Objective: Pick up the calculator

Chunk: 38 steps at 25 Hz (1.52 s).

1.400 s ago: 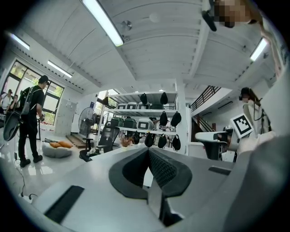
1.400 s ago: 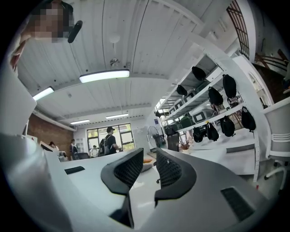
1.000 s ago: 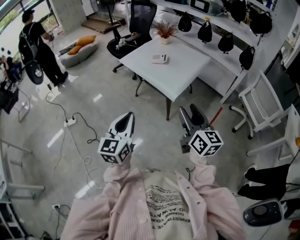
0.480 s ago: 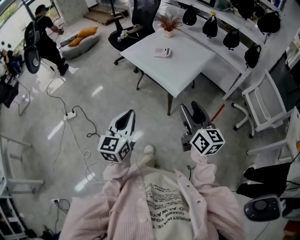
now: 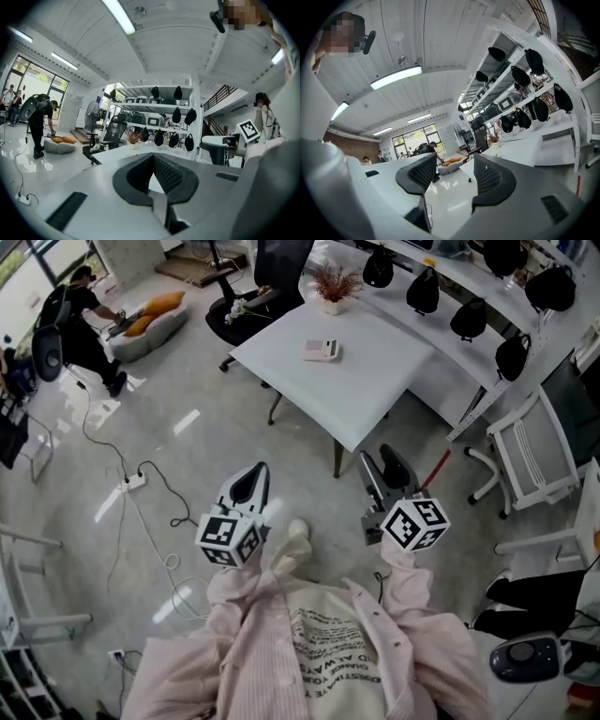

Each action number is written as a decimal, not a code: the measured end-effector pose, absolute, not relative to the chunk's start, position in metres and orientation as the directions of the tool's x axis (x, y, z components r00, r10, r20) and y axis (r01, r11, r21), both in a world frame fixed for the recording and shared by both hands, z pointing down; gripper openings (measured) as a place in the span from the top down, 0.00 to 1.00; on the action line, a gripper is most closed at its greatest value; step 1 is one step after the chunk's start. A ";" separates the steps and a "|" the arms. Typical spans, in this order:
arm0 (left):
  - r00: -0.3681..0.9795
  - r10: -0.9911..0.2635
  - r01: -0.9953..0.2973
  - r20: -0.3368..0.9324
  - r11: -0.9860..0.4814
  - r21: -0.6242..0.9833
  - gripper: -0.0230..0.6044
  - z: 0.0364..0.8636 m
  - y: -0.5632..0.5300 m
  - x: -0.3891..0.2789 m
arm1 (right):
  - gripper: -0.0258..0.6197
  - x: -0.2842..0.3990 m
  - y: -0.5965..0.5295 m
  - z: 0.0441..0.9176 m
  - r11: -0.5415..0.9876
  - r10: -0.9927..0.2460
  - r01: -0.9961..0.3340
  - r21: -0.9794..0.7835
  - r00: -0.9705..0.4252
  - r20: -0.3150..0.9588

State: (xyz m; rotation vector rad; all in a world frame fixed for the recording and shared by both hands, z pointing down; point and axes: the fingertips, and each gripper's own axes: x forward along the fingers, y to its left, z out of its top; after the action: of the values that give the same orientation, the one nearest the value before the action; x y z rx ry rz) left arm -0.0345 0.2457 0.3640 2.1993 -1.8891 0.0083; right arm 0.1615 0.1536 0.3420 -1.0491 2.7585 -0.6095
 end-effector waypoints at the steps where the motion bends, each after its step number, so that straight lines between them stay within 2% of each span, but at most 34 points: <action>1: 0.165 -0.973 -0.974 0.164 -0.135 0.180 0.96 0.365 0.235 -0.040 | 0.62 0.157 0.143 0.344 0.672 -0.663 -0.611 -0.417 -0.748 0.027; 20: 0.238 -0.945 -0.957 0.225 -0.190 0.218 0.96 0.392 0.066 -0.121 | 0.62 0.081 -0.008 0.380 0.576 -0.705 -0.640 -0.508 -0.704 0.087; 38: 0.275 -0.930 -0.949 0.244 -0.223 0.222 0.96 0.407 0.007 -0.142 | 0.62 0.060 -0.067 0.403 0.531 -0.715 -0.650 -0.543 -0.688 0.125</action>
State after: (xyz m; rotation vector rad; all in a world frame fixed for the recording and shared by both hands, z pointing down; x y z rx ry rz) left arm -0.1418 0.0075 0.4073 2.2267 -1.7135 0.0834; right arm 0.0600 -0.0674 0.4034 -1.1857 2.6490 -0.8672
